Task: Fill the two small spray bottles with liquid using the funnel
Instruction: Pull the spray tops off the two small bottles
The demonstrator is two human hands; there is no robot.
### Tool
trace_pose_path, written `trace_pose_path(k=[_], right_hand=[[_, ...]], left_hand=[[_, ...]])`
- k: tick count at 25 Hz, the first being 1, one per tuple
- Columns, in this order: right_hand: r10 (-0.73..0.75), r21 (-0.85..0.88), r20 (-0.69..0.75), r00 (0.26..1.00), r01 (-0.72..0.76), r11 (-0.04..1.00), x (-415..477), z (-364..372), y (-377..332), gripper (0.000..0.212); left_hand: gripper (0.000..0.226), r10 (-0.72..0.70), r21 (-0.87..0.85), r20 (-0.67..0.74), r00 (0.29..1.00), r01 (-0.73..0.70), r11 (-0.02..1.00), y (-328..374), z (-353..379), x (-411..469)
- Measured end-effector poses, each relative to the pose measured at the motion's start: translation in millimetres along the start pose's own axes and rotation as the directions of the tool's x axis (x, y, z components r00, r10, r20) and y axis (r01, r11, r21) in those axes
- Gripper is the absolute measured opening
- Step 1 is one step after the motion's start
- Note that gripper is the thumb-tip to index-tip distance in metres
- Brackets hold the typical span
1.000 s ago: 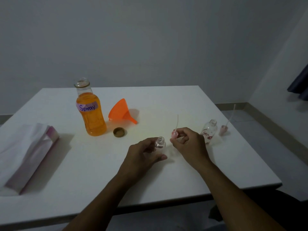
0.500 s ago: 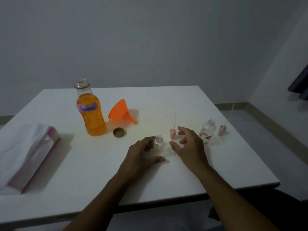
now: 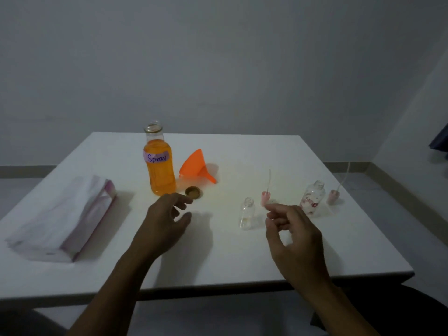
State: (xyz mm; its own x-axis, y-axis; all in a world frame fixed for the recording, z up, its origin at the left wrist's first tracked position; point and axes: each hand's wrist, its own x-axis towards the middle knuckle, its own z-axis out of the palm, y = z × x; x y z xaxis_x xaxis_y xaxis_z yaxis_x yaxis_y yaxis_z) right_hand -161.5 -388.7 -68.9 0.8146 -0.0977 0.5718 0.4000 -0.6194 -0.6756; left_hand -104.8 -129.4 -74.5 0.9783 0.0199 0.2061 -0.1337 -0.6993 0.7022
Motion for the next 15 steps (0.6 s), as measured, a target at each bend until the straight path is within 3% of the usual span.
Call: trace_pose_path(k=[3, 7, 10, 15], right_hand=[[-0.099, 0.054, 0.09, 0.991, 0.094, 0.994, -3.9, 27.1, -23.6, 0.024], [-0.033, 0.111, 0.163, 0.986, 0.015, 0.994, 19.7, 78.8, -47.9, 0.023], [0.12, 0.053, 0.237, 0.964, -0.136, 0.989, 61.1, 120.4, -63.4, 0.03], [0.364, -0.253, 0.368, 0.856, -0.284, 0.925, 127.6, 179.8, -48.1, 0.078]], left_hand=[[0.022, -0.159, -0.141, -0.213, 0.964, 0.131, 0.981, -14.9, -16.6, 7.8], [0.047, -0.307, -0.305, -0.352, 0.884, 0.202, 0.931, -33.2, -23.0, 31.7], [0.067, -0.344, -0.392, -0.336, 0.877, 0.202, 0.898, -39.3, -21.6, 56.7], [0.081, -0.289, -0.415, -0.254, 0.923, 0.166, 0.895, -59.1, -17.7, 94.1]])
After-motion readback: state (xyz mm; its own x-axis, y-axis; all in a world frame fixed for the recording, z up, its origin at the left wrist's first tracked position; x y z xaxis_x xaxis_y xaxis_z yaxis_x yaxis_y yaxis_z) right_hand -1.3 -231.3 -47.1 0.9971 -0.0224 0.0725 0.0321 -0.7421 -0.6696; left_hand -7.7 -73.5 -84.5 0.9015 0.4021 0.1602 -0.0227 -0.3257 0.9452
